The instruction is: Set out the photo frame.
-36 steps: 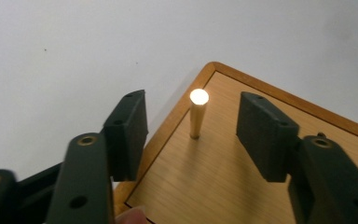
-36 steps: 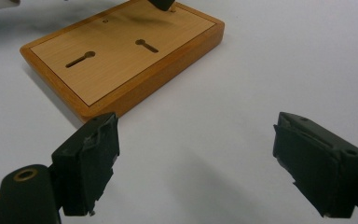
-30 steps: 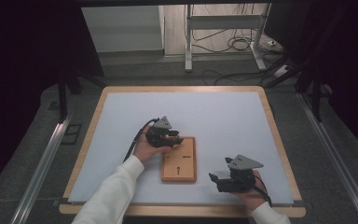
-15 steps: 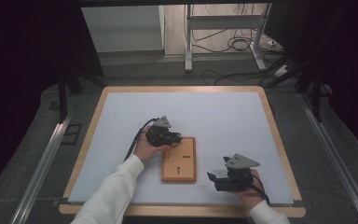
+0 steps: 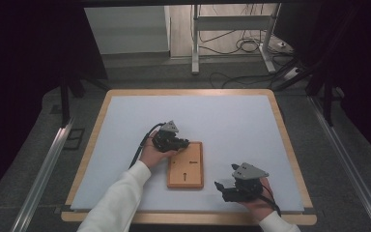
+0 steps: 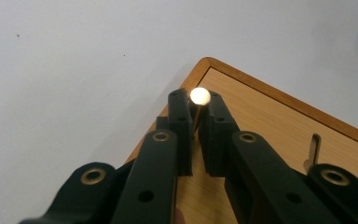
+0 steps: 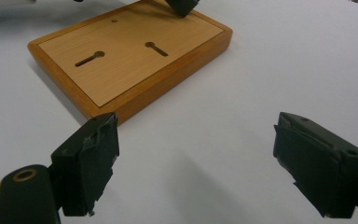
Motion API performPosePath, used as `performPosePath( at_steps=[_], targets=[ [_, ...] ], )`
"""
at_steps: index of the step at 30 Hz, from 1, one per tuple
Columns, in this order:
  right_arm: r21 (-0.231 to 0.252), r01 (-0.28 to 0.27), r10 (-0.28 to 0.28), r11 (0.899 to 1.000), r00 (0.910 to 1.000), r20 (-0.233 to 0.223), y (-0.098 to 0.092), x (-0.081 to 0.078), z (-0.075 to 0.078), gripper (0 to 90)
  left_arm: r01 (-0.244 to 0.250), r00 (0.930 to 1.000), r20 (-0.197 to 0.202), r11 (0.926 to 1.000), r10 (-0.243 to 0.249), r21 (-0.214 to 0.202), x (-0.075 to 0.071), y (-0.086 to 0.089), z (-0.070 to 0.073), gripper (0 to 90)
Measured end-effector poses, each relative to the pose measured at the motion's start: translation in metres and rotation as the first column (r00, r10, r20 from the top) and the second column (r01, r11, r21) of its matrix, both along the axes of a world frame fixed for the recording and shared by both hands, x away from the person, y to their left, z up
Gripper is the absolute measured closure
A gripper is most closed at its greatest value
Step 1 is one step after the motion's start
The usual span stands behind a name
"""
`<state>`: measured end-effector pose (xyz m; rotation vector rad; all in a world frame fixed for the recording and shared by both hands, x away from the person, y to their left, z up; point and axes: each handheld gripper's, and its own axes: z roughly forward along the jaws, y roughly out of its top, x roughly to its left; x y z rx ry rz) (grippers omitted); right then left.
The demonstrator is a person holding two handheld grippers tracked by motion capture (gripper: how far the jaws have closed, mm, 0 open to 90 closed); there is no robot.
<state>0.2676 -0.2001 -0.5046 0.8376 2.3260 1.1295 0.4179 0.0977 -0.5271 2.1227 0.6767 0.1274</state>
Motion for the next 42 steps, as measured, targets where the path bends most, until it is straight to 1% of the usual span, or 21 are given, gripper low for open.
performPosePath(
  at_steps=[3, 6, 10, 13, 17, 21, 23, 27, 31, 32, 33, 36, 39, 40, 42],
  targets=[
    [-0.037, -0.026, 0.027, 0.999, 0.9995, 0.017, 0.007, -0.001, 0.001, 11.1, 0.002, 0.9999, -0.011, 1.0, -0.002, -0.003, 0.001, 0.0, 0.0, 83.4],
    [-0.06, -0.042, 0.044, 0.997, 0.9988, 0.023, 0.013, -0.003, 0.001, 9.8, -0.004, 0.9998, -0.022, 0.9999, 0.004, -0.01, 0.002, 0.0, 0.0, 83.3],
    [-0.06, -0.047, 0.048, 0.997, 0.9986, 0.022, 0.016, -0.004, 0.002, 9.4, -0.005, 0.9994, -0.036, 1.0, 0.005, -0.008, 0.002, 0.001, 0.001, 83.1],
    [-0.06, -0.049, 0.051, 0.997, 0.9985, 0.022, 0.016, -0.005, 0.002, 9.4, -0.011, 0.9989, -0.046, 0.9998, 0.01, -0.017, 0.002, 0.001, 0.0, 82.9],
    [-0.062, -0.053, 0.054, 0.997, 0.9983, 0.024, 0.016, -0.006, 0.001, 9.4, -0.013, 0.9983, -0.056, 0.9998, 0.012, -0.012, 0.003, 0.001, 0.001, 82.7],
    [-0.064, -0.061, 0.063, 0.996, 0.9978, 0.022, 0.017, -0.005, 0.0, 9.2, -0.014, 0.9973, -0.073, 0.9996, 0.012, -0.026, 0.004, 0.001, 0.001, 82.3],
    [-0.071, -0.062, 0.064, 0.996, 0.9978, 0.019, 0.018, -0.005, -0.001, 8.8, -0.017, 0.997, -0.076, 0.9996, 0.015, -0.024, 0.004, 0.001, 0.001, 82.2],
    [-0.082, -0.071, 0.074, 0.994, 0.9969, 0.028, 0.021, -0.007, 0.0, 8.8, -0.018, 0.9967, -0.08, 0.9997, 0.017, -0.018, 0.004, 0.0, 0.002, 82.3],
    [-0.056, -0.076, 0.078, 0.996, 0.9968, 0.022, 0.025, -0.008, 0.002, 8.8, -0.021, 0.9959, -0.089, 0.9996, 0.019, -0.018, 0.005, 0.0, 0.002, 82.2],
    [-0.061, -0.078, 0.079, 0.995, 0.9966, 0.022, 0.026, -0.008, 0.003, 8.8, -0.018, 0.9957, -0.091, 0.9997, 0.017, -0.018, 0.005, 0.001, 0.002, 82.1],
    [-0.061, -0.081, 0.083, 0.995, 0.9962, 0.025, 0.027, -0.008, 0.002, 8.8, -0.022, 0.9948, -0.1, 0.9995, 0.02, -0.021, 0.006, 0.001, 0.003, 82.0],
    [-0.074, -0.086, 0.089, 0.993, 0.9957, 0.027, 0.03, -0.008, 0.002, 8.7, -0.013, 0.9936, -0.112, 0.9999, 0.012, -0.01, 0.008, 0.001, 0.004, 81.7],
    [-0.076, -0.094, 0.096, 0.993, 0.9952, 0.022, 0.034, -0.008, 0.002, 8.8, -0.014, 0.9913, -0.131, 0.9999, 0.013, -0.009, 0.009, 0.0, 0.005, 81.7],
    [-0.079, -0.098, 0.1, 0.992, 0.9948, 0.021, 0.035, -0.008, 0.002, 8.7, -0.009, 0.9915, -0.13, 1.0, 0.009, -0.003, 0.01, 0.0, 0.005, 81.7],
    [-0.08, -0.099, 0.101, 0.992, 0.9946, 0.022, 0.038, -0.008, 0.002, 8.8, -0.008, 0.991, -0.134, 1.0, 0.007, -0.003, 0.011, 0.0, 0.006, 81.7]
  ],
)
